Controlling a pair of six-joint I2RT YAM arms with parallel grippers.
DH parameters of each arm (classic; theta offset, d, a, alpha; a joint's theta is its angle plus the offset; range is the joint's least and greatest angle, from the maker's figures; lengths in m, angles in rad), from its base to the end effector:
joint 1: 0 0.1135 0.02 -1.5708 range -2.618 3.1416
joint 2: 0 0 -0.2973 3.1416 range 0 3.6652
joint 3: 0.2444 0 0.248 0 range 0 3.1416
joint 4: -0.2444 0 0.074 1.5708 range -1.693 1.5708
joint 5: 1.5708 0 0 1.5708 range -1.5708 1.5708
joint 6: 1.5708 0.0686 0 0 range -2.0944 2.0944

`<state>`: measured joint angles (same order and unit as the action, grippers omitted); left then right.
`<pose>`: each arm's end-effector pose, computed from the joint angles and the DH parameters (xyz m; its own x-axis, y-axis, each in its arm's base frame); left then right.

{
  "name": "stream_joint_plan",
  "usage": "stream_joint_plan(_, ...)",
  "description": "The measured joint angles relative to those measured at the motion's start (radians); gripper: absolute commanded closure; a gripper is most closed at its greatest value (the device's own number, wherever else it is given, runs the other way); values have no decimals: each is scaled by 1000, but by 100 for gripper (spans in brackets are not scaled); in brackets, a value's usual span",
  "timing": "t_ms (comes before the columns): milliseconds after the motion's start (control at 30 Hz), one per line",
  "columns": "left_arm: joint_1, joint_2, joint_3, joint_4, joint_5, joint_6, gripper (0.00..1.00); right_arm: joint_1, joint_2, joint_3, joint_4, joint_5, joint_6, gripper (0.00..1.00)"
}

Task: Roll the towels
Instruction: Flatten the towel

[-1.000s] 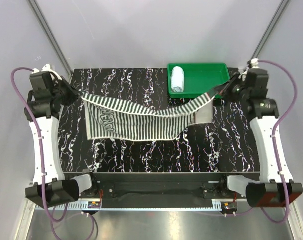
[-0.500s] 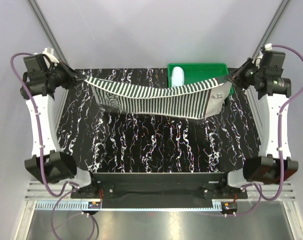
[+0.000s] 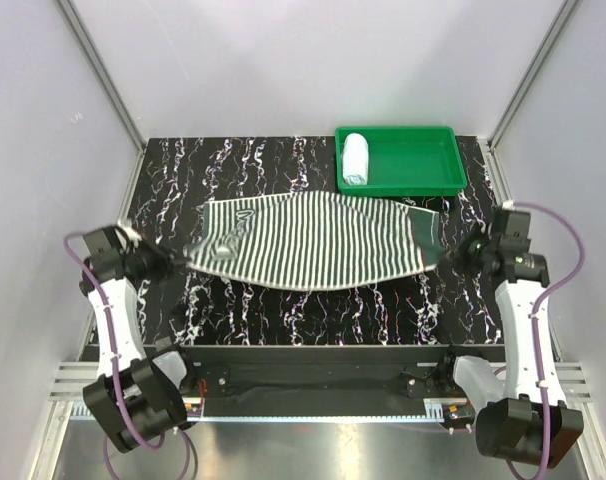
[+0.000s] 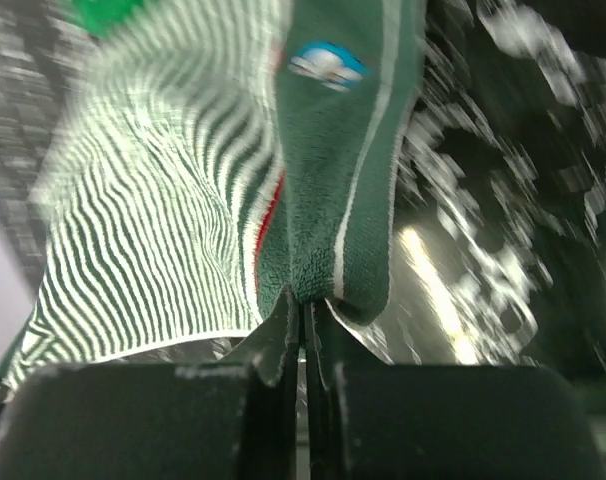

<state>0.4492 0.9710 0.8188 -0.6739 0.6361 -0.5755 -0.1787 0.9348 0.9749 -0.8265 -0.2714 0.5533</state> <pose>0.1859 0.0444 0.2868 -0.5629 -0.7574 -0.3308 -0.3493 0.5808 -0.7353 0.1808 -0.0140 0.3231 -0.6005 0.6229 -0.5013 0.3532 0.7691 0.5327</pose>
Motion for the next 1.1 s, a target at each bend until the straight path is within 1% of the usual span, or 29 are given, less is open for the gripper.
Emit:
stream_joint_plan(100,65,11,-139,-72,1,26,88,0,-24,-115,-46,32,25,95)
stream_joint_plan(233,106,-8,-193,-109,51,45,90,0,-40,-126,-88,70,71,96)
stream_joint_plan(267,114,-16,-194,-113,64,45,90,0,-45,-126,-89,77,89,93)
stream_joint_plan(300,120,-23,-194,-112,74,44,90,0,-49,-127,-86,79,108,81)
stream_joint_plan(333,124,-29,-194,-112,81,44,82,0,-53,-129,-83,79,126,59)
stream_joint_plan(367,128,-34,-194,-113,87,45,79,0,-56,-133,-79,78,150,42)
stream_joint_plan(400,135,-34,-194,-115,92,48,77,0,-58,-139,-73,77,166,37)
stream_joint_plan(433,140,-32,-194,-117,95,50,74,0,-58,-147,-68,72,173,35)
stream_joint_plan(467,146,-27,-194,-120,100,52,74,0,-55,-156,-62,69,179,35)
stream_joint_plan(500,151,-22,-194,-120,106,52,75,0,-51,-167,-58,68,183,45)
stream_joint_plan(533,155,-18,-196,-118,115,52,79,0,-50,-181,-54,68,187,53)
stream_joint_plan(567,159,-16,-201,-114,123,51,88,0,-51,-197,-50,67,195,63)
stream_joint_plan(600,162,-16,-208,-111,132,47,90,0,-56,-214,-47,67,203,72)
stream_joint_plan(633,163,-16,-215,-107,137,47,92,0,-63,-229,-43,67,208,73)
stream_joint_plan(700,164,-15,-220,-106,140,47,93,0,-79,-253,-40,66,227,63)
stream_joint_plan(733,164,-14,-220,-104,142,48,93,0,-82,-257,-39,65,230,40)
stream_joint_plan(800,165,-14,-220,-99,143,48,93,0,-83,-257,-30,61,235,24)
stream_joint_plan(833,166,-14,-220,-95,143,48,94,0,-80,-257,-25,61,235,14)
stream_joint_plan(967,166,-16,-220,-80,143,48,95,0,-29,-257,6,68,230,12)
stream_joint_plan(1100,166,-24,-221,-72,143,48,95,0,105,-242,56,73,198,13)
